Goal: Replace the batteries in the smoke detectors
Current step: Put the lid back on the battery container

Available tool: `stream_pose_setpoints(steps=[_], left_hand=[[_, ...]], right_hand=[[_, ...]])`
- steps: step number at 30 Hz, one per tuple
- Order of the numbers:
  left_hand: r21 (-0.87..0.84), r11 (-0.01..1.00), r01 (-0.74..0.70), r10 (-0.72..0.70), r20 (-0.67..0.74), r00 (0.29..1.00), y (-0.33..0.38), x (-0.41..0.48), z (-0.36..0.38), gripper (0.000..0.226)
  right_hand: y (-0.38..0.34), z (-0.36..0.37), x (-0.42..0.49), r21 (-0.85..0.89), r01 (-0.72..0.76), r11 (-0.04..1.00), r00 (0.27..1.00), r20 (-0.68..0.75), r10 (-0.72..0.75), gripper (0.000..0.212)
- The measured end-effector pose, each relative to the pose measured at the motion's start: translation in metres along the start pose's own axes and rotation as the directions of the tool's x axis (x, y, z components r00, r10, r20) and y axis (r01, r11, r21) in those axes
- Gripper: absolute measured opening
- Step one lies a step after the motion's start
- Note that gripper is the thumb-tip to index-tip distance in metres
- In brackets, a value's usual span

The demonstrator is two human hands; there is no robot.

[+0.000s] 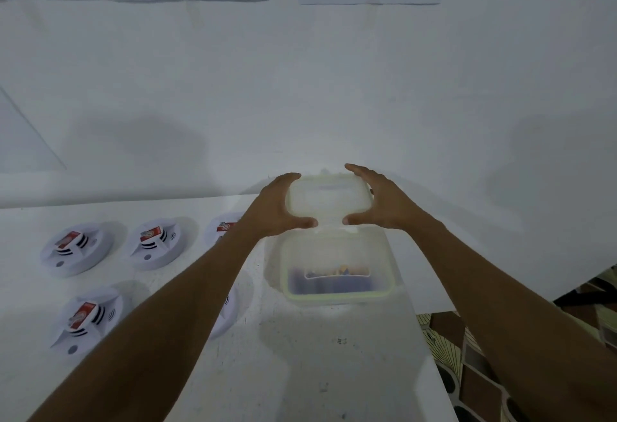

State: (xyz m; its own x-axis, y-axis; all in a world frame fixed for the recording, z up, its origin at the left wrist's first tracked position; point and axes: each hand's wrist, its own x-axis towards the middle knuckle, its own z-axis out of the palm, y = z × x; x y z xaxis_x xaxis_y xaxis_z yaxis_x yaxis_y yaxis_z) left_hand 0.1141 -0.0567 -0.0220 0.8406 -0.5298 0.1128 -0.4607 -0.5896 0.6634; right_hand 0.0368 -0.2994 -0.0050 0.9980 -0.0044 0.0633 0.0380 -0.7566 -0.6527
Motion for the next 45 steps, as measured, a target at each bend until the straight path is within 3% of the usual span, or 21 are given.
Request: stream_pose_setpoints(steps=[7, 10, 13, 17, 22, 25, 33, 39, 41, 45], left_hand=[[0.079, 0.997, -0.025, 0.032, -0.098, 0.995, 0.001, -0.002, 0.006, 0.101], [0.036, 0.998, -0.048, 0.05, -0.049, 0.998, -0.005, 0.001, 0.004, 0.107], [-0.089, 0.996, -0.024, 0.026, 0.021, 0.999, -0.005, 0.007, 0.003, 0.109], [-0.206, 0.977, 0.047, -0.052, -0.017, 0.999, 0.0, 0.023, 0.012, 0.084], [-0.228, 0.974, 0.011, -0.048, -0.157, 0.986, -0.003, 0.034, 0.034, 0.052], [-0.235, 0.972, 0.003, -0.051, -0.198, 0.979, -0.007, 0.038, 0.04, 0.043], [-0.301, 0.954, -0.004, -0.071, -0.238, 0.969, -0.009, 0.038, 0.044, 0.044], [-0.245, 0.969, 0.04, -0.09, -0.196, 0.977, -0.002, 0.034, 0.038, 0.058], [-0.249, 0.967, 0.044, -0.096, -0.202, 0.975, 0.002, 0.028, 0.032, 0.061], [-0.415, 0.91, 0.01, -0.145, -0.293, 0.945, 0.009, -0.003, 0.018, 0.056]], right_hand=[[0.01, 0.013, -0.002, -0.029, 0.061, 0.998, 0.989, -0.13, -0.064, 0.106], [0.011, 0.009, 0.003, -0.073, 0.063, 0.995, 0.995, -0.076, -0.069, 0.106], [0.011, 0.003, 0.013, -0.041, 0.014, 0.999, 0.998, -0.056, -0.017, 0.09], [0.008, 0.006, 0.031, 0.173, -0.054, 0.983, 0.996, -0.055, 0.064, 0.058], [0.012, 0.027, 0.04, 0.322, -0.106, 0.941, 0.978, -0.139, 0.157, 0.048], [0.014, 0.032, 0.043, 0.394, -0.116, 0.912, 0.961, -0.186, 0.203, 0.042], [0.015, 0.033, 0.046, 0.434, -0.139, 0.89, 0.935, -0.239, 0.263, 0.045], [0.006, 0.028, 0.04, 0.265, -0.165, 0.95, 0.916, -0.315, 0.247, 0.057], [0.002, 0.026, 0.031, 0.303, -0.146, 0.942, 0.895, -0.364, 0.256, 0.052], [-0.006, 0.019, -0.003, 0.438, -0.082, 0.895, 0.851, -0.436, 0.292, 0.038]])
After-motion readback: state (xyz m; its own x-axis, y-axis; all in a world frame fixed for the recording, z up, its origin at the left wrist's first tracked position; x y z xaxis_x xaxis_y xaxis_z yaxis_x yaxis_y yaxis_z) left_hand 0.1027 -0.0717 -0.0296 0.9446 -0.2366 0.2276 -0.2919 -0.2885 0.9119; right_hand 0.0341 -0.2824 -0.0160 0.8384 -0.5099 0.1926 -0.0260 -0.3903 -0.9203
